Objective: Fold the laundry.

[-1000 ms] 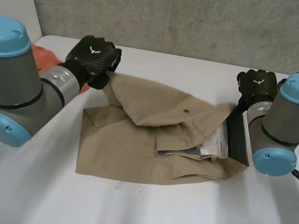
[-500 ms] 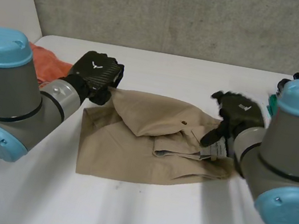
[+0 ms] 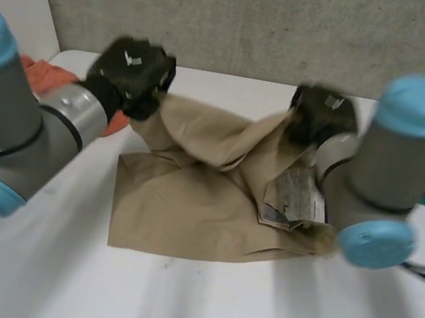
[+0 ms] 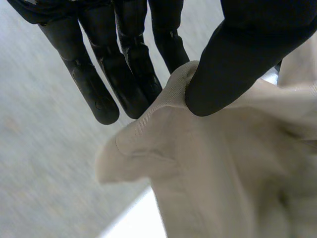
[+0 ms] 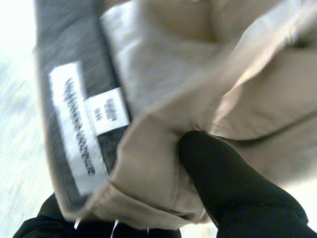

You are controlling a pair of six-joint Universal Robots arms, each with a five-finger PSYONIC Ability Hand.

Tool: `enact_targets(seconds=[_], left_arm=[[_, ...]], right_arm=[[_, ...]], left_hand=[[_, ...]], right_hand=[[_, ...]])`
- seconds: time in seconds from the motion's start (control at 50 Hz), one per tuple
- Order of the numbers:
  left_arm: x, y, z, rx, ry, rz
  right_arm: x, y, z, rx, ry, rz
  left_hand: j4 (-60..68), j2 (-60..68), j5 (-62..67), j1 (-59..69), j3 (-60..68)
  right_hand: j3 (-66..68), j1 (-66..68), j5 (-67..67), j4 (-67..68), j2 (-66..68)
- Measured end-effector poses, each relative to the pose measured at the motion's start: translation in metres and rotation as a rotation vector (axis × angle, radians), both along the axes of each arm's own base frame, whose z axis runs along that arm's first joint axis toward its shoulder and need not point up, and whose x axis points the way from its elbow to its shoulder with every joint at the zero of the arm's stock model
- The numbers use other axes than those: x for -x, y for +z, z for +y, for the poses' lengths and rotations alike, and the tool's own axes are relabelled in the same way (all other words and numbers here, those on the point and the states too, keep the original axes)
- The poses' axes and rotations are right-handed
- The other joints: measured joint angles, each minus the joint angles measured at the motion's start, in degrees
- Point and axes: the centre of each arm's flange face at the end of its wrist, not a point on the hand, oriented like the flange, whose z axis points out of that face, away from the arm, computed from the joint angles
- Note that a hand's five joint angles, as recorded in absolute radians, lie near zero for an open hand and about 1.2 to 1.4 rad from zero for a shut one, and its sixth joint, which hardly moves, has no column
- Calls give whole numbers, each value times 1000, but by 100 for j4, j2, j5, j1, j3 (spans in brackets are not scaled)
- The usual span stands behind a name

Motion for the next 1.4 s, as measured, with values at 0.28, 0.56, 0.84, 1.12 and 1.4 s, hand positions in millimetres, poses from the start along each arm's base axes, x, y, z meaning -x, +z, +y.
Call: enact_targets(seconds=[0.28, 0.56, 0.84, 1.12, 1.4], left_arm=[[-49, 192, 70, 529, 160, 291], [-80, 272, 138, 765, 167, 432], [-13, 146, -18, 460, 181, 222], [47, -10, -133, 454, 163, 16], [25, 6, -81, 349, 238, 18]], right_arm=[[65, 198, 92, 537, -4, 159], [93, 260, 151, 705, -26, 72], [36, 129, 23, 338, 21, 233], [-15, -10, -85, 488, -98, 308], [9, -16, -34, 330, 95, 479]], left_hand=[[1, 0, 0, 0, 3], [1, 6, 0, 0, 17], [1, 8, 0, 0, 17], [-5004, -5025, -4758, -5056, -4949], [-5613, -5563, -5266, -5236, -5533]], right_hand=[[33, 0, 48, 78, 0], [39, 0, 48, 79, 0], [40, 0, 84, 80, 0], [-4809, -4653, -4765, -4698, -4904], [-5579, -5054, -5437, -5570, -5540]])
